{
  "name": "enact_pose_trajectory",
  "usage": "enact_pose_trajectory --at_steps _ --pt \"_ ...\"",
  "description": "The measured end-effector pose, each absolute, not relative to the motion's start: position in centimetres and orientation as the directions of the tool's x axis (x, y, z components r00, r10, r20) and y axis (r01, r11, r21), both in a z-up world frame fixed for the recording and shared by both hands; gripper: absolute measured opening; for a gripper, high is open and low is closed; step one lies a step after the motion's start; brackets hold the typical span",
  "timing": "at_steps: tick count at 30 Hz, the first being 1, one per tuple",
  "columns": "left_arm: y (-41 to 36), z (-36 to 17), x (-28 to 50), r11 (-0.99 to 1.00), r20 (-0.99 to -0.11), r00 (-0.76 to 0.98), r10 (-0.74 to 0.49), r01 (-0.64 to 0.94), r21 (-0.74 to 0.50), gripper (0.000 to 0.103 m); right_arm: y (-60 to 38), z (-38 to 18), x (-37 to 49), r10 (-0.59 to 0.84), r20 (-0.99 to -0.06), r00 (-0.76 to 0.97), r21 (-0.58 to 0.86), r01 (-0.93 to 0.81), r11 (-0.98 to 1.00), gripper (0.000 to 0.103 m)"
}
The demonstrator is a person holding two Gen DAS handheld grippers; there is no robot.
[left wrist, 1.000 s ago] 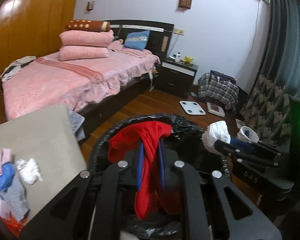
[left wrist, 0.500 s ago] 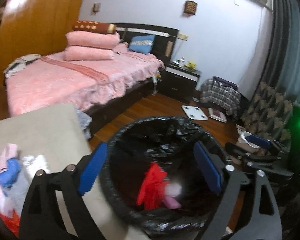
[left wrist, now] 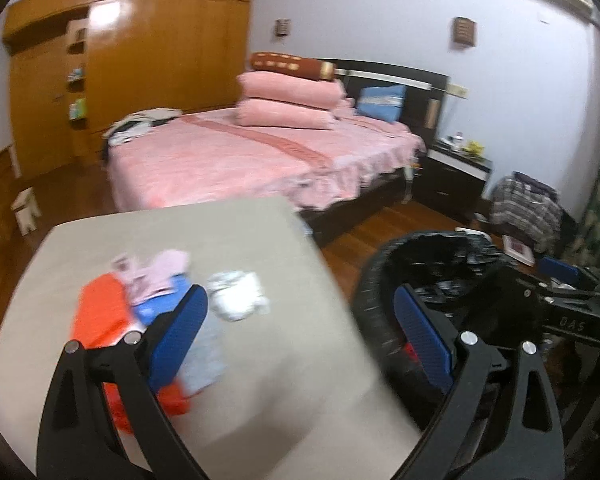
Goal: Collect trash
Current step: 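Grasp the red plastic bag with the left tool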
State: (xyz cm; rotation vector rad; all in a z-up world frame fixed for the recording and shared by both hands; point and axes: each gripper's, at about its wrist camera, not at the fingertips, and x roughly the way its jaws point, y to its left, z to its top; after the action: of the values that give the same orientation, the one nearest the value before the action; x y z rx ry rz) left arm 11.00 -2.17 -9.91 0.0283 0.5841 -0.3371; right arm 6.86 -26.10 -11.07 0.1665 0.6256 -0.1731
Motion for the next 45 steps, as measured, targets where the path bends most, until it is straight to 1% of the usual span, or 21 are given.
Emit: enact_pose_trajectory --at_steps 8,14,23,26,27,28,29,32,37,39,40,42,43,45 --pt "5.0 -11.0 10.2 0.986 -0.570 0.807 -0.157 0.164 -0.038 0.092 -20.2 -11.2 8.7 -0.003 -0.584 0.812 0.112 0.085 0.990 0.097" --pt "8.6 -12.2 10.1 0.996 -0.586 0.806 -0.090 0.084 -0.038 0.092 -16.6 -11.7 9.5 0.059 -0.584 0.810 0.104 0.003 0.995 0.097" --pt "10.7 -14.3 10.1 0.999 -0.624 0.780 -0.045 0.031 -0.034 0.091 -13.2 -13.0 10.6 0.114 -0.598 0.794 0.096 -0.070 0.993 0.097" --pt "11.0 -15.5 10.5 0.999 -0.649 0.759 -0.046 0.021 -0.046 0.091 -12.6 -13.7 11.1 0.134 -0.600 0.789 0.105 -0.089 0.991 0.097" --pt "11.1 -16.0 10.6 0.999 -0.655 0.754 -0.045 0.019 -0.046 0.089 -12.4 -13.9 11.2 0.139 -0.601 0.787 0.107 -0.093 0.990 0.097" --pt "11.1 -16.5 10.8 0.999 -0.666 0.745 -0.044 0.018 -0.046 0.084 -12.2 -14.1 11.3 0.144 -0.603 0.784 0.109 -0.098 0.989 0.097" --pt "11.0 -17.0 11.1 0.999 -0.678 0.733 -0.049 0.022 -0.049 0.081 -12.1 -14.4 11.6 0.148 -0.607 0.781 0.109 -0.102 0.989 0.097" --pt "11.1 -18.2 11.5 0.998 -0.697 0.715 -0.055 0.023 -0.055 0.077 -11.5 -15.3 12.3 0.153 -0.624 0.766 0.106 -0.112 0.988 0.094" --pt "11.0 -20.0 12.4 0.997 -0.725 0.685 -0.072 0.026 -0.074 0.076 -11.0 -16.3 12.9 0.162 -0.641 0.750 0.113 -0.117 0.987 0.092" --pt "10.8 -20.4 12.7 0.996 -0.730 0.679 -0.080 0.030 -0.081 0.070 -10.8 -16.6 13.0 0.164 -0.646 0.745 0.111 -0.121 0.986 0.092" --pt "10.6 -20.7 13.0 0.996 -0.735 0.673 -0.088 0.035 -0.087 0.064 -10.8 -16.7 13.1 0.164 -0.648 0.743 0.109 -0.123 0.986 0.092" --pt "10.3 -21.0 13.3 0.995 -0.739 0.667 -0.093 0.041 -0.088 0.059 -10.7 -16.8 13.1 0.164 -0.651 0.741 0.106 -0.126 0.986 0.091" --pt "10.2 -21.0 13.4 0.995 -0.739 0.667 -0.096 0.044 -0.089 0.052 -10.7 -16.9 13.2 0.165 -0.653 0.740 0.106 -0.126 0.986 0.091" --pt "10.0 -21.0 13.3 0.995 -0.738 0.669 -0.093 0.045 -0.085 0.048 -10.7 -16.9 13.2 0.166 -0.654 0.738 0.107 -0.127 0.986 0.091"
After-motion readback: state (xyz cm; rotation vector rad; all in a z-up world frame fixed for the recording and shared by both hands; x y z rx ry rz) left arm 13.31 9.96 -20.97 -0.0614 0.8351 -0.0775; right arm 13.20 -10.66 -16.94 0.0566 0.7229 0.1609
